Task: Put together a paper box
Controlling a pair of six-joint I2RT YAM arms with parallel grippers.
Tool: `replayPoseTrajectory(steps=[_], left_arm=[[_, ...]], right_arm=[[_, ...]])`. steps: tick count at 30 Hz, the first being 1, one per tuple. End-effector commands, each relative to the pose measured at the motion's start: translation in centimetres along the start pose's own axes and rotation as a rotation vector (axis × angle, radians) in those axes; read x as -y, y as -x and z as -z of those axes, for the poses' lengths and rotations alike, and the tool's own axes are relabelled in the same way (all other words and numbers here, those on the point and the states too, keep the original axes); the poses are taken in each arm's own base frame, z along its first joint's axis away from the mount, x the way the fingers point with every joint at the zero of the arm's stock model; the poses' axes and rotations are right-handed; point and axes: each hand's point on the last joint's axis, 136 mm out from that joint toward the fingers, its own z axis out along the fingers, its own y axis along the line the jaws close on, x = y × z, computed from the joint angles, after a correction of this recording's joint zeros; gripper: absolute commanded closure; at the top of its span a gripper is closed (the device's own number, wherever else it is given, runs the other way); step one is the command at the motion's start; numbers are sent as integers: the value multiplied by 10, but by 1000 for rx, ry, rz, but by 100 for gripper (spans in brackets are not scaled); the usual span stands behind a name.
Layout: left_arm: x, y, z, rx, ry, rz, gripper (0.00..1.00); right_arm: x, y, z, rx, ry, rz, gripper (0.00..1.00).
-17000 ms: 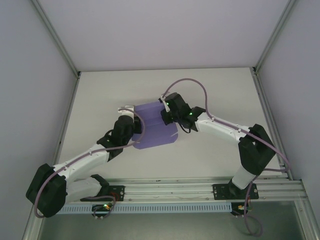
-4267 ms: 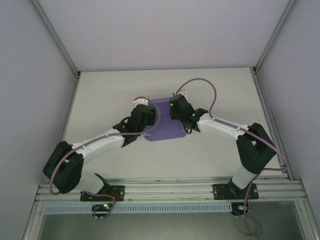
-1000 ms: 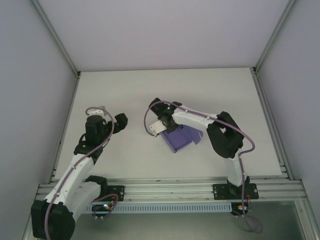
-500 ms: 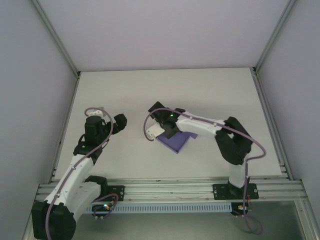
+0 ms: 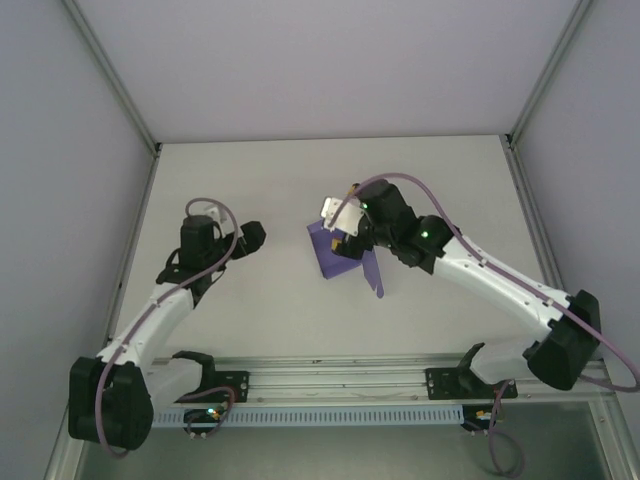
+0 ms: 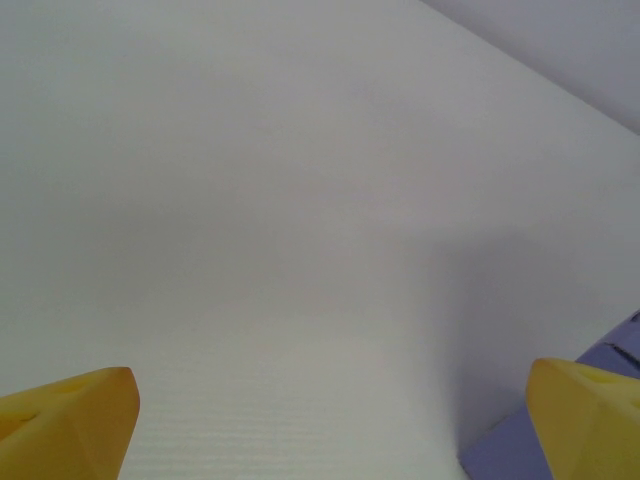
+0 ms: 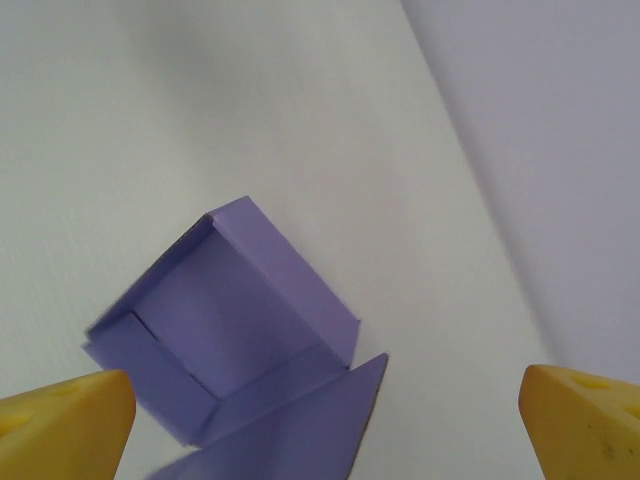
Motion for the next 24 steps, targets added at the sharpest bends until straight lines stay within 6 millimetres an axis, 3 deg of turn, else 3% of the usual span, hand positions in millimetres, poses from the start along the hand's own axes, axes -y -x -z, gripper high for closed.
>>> replayPoseTrajectory(steps=[1, 4, 8, 12, 18, 20, 22, 24], left_arm=[[20, 16, -5, 29, -58, -34, 0], [31, 16, -15, 10, -99, -45, 0], [43, 15, -25, -20, -121, -62, 0], [51, 10, -34, -35, -139, -80, 0], [48, 2, -46, -72, -134, -66, 0], [47, 1, -47, -74, -133, -64, 0], [45, 0, -47, -78, -126, -61, 0], [46, 0, -46, -82, -127, -66, 0]], right_arm=[[-10, -28, 0, -129, 67, -330, 0], [-15, -29, 15, -86, 76, -442, 0], [-7, -34, 40, -76, 25, -593, 0], [-25, -46, 59, -93, 98, -662, 0], [-64, -93, 47, -189, 141, -770, 2], [-74, -107, 35, -199, 136, -811, 11], [-80, -110, 25, -192, 147, -808, 30], [-71, -105, 12, -169, 119, -763, 57]])
